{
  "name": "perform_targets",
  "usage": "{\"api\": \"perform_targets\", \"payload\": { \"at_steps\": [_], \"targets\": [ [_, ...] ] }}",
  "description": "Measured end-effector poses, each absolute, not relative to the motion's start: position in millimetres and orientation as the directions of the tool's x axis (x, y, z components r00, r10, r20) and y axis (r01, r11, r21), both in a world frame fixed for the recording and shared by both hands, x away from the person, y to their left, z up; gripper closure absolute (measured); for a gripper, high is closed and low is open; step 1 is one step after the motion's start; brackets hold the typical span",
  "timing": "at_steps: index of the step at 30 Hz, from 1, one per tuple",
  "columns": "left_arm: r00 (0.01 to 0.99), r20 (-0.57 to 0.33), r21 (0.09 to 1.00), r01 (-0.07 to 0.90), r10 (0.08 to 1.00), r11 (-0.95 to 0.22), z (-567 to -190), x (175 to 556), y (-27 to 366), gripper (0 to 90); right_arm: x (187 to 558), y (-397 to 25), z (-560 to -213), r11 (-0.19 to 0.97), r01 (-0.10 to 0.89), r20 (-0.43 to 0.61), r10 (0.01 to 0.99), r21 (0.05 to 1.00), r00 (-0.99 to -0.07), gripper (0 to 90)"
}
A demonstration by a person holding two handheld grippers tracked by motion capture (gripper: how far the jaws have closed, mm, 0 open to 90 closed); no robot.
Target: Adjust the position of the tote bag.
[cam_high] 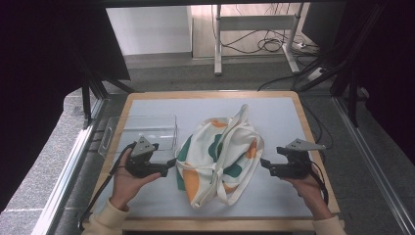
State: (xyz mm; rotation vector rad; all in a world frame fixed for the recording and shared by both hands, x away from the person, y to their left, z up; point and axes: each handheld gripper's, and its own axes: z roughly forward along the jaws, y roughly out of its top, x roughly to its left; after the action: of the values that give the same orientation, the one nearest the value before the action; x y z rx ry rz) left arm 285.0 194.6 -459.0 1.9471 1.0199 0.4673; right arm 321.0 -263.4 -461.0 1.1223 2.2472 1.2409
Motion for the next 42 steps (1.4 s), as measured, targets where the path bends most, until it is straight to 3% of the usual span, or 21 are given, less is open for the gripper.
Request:
{"api": "perform_targets", "payload": {
  "at_steps": [12, 30, 42],
  "targets": [
    [0.620, -0.093, 0.799, 0.514, 0.779, -0.314, -457.9, 282.5, 202.2, 21.6, 323.0, -260.1, -460.2, 0.305, 0.550, 0.122, 0.785, 0.777, -0.607, 20.4],
    [0.657, -0.132, 0.794, 0.519, 0.742, -0.318, -429.8, 274.8, 178.4, 24.1, 309.4, -254.5, -458.2, 0.303, 0.511, 0.121, 0.758, 0.805, -0.641, 19.4],
    [0.732, -0.098, 0.802, 0.459, 0.674, -0.382, -415.2, 268.4, 153.8, 25.3, 307.4, -258.5, -457.6, 0.298, 0.509, 0.099, 0.782, 0.808, -0.616, 19.8]
  ]
}}
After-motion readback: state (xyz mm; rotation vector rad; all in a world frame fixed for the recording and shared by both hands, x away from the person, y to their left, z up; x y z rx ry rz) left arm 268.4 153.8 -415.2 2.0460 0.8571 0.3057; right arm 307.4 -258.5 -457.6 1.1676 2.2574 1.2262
